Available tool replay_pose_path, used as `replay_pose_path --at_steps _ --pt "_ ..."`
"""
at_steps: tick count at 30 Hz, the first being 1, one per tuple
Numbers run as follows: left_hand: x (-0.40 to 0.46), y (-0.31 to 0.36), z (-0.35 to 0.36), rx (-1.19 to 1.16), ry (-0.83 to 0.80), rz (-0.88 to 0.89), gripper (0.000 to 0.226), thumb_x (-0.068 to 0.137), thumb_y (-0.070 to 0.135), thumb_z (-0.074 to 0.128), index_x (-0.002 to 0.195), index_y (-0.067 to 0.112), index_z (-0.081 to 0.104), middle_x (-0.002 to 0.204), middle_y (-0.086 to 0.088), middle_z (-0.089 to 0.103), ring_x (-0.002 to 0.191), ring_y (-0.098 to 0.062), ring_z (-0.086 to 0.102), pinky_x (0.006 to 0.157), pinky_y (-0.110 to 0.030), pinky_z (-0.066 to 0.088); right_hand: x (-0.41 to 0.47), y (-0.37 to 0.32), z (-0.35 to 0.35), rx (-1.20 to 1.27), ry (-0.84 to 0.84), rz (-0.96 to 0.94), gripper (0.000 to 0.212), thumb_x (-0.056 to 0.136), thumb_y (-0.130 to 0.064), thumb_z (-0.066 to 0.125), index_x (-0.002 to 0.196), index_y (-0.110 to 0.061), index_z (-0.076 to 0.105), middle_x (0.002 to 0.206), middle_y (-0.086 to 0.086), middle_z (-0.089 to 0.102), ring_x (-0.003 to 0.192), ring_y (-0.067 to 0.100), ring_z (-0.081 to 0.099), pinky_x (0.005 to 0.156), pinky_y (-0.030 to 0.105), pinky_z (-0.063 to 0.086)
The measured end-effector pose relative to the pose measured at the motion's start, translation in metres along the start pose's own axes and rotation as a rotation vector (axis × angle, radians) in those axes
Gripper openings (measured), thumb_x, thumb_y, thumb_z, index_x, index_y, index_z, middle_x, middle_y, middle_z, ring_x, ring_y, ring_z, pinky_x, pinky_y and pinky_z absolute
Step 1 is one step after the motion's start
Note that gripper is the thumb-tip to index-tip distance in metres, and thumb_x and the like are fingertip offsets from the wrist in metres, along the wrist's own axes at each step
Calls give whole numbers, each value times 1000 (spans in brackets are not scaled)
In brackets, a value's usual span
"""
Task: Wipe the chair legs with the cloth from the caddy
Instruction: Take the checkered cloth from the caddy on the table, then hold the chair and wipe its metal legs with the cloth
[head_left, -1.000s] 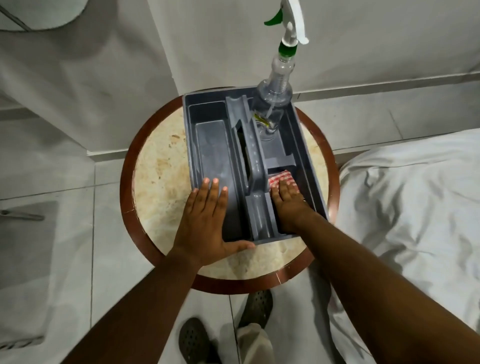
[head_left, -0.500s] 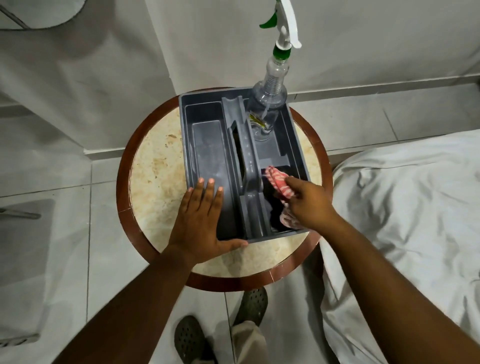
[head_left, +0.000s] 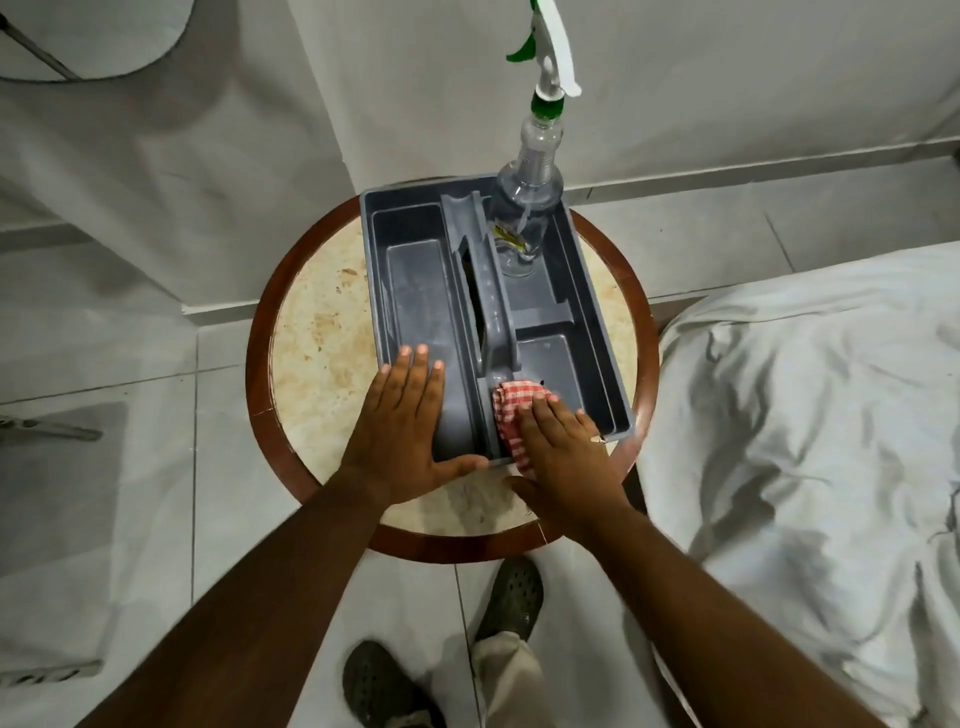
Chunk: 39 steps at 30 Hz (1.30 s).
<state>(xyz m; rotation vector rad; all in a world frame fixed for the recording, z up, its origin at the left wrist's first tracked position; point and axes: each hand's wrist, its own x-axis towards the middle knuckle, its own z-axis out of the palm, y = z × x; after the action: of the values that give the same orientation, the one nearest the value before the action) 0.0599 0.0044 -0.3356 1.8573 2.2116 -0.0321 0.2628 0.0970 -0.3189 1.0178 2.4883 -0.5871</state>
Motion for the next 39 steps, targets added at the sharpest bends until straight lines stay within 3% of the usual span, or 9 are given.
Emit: replay_pose_path --at_steps 3,8,11,13,15,20,26,35,39 --pt "-10 -6 -5 -20 -13 20 114 77 89 13 153 4 22 162 -21 19 151 -38 15 122 -49 11 -2 3 -13 4 -51 -2 79 97 -15 56 160 -18 8 171 6 10 158 26 5 126 43 -2" --pt "-52 -41 -23 -52 -33 -57 113 76 89 10 155 9 1 166 -16 0 154 -32 -1 122 -43 -2 -29 -20 -52 231 112 48 61 89 3 60 148 -5 44 154 19 46 144 32 43 120 34 27" --pt "-95 -83 -43 -69 -12 -61 106 83 83 25 155 9 -1 166 -15 -4 154 -30 -6 122 -43 -6 -46 -67 -67 404 299 138 45 88 5 62 131 -10 63 117 18 73 99 33 71 83 33 53" --pt "-140 -123 -61 -109 14 -118 105 83 80 32 156 11 2 166 -15 -3 154 -30 -5 123 -45 -3 -57 -121 -63 583 384 173 40 90 3 60 110 -31 69 79 -3 74 59 16 66 52 24 50" --pt "-203 -176 -77 -140 34 -203 104 83 79 37 156 12 4 166 -14 -1 154 -29 -4 123 -45 -2 -60 -192 -46 772 427 207 37 93 -1 59 94 -37 67 66 1 68 45 21 57 36 20 44" --pt "-362 -337 -100 -107 56 -473 99 85 77 35 156 13 9 165 -18 3 153 -36 2 122 -50 3 -61 -387 28 1075 316 110 29 99 -6 51 119 -22 64 82 21 66 65 35 62 60 42 57" --pt "-477 -494 -67 -51 40 -768 96 87 74 35 155 11 11 165 -19 6 152 -37 4 123 -50 7 -27 -565 117 1223 51 25 24 101 -7 50 122 -9 61 74 22 56 60 26 51 46 24 43" --pt "-413 -593 54 -219 37 -1095 93 93 68 32 155 6 0 164 -22 -4 152 -39 -6 123 -52 2 47 -696 252 1440 17 41 30 100 -6 51 99 -26 74 59 1 65 45 14 58 39 19 46" --pt "-417 -629 105 -121 41 -1245 94 94 69 26 154 4 -4 164 -24 -7 152 -39 -7 122 -52 0 80 -716 305 1530 9 66 33 100 -4 50 118 -23 70 73 7 62 60 22 56 55 29 48"
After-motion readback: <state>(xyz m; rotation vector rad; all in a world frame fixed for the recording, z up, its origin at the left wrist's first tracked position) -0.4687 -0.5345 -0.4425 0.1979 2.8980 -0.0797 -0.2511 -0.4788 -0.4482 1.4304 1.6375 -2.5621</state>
